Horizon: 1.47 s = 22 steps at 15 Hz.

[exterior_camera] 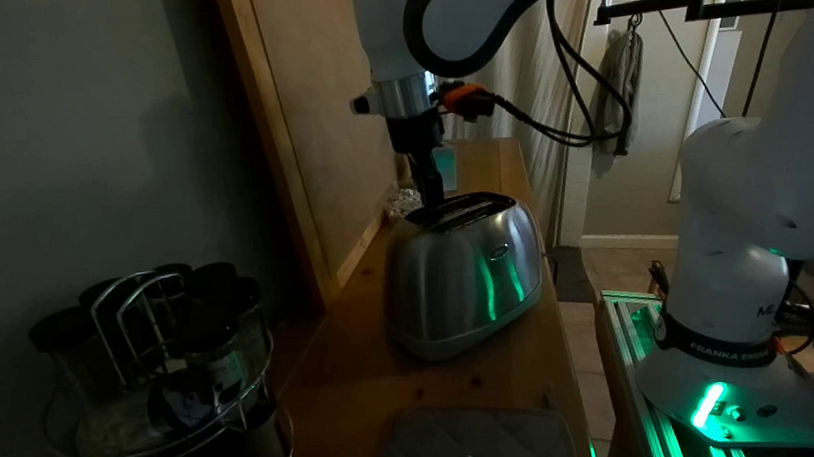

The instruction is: Turn the grey toaster to the right

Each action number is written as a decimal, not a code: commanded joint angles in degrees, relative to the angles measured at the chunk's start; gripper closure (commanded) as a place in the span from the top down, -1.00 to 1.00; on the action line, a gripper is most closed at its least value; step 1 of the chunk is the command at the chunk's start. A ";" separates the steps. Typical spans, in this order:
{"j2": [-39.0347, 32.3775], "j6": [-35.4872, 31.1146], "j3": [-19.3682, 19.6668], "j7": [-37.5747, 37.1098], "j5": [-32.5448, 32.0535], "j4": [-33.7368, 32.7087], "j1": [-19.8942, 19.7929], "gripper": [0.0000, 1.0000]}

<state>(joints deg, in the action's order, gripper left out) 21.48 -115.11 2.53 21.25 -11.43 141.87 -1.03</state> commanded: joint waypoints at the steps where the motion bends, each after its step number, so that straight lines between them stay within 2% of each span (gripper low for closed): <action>1: -1.55 1.19 0.87 -7.10 1.19 -2.52 -1.26 -0.66; 7: -3.71 6.01 0.87 -14.45 2.96 -5.47 -2.12 -0.66; 15: -3.75 8.22 -0.12 -27.81 5.80 -6.20 -2.65 -0.66; 22: -2.15 8.52 -1.78 -41.78 3.26 -5.42 -4.12 -0.66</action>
<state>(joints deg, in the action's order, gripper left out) 18.45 -107.24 1.88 -14.38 -6.81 137.87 -3.09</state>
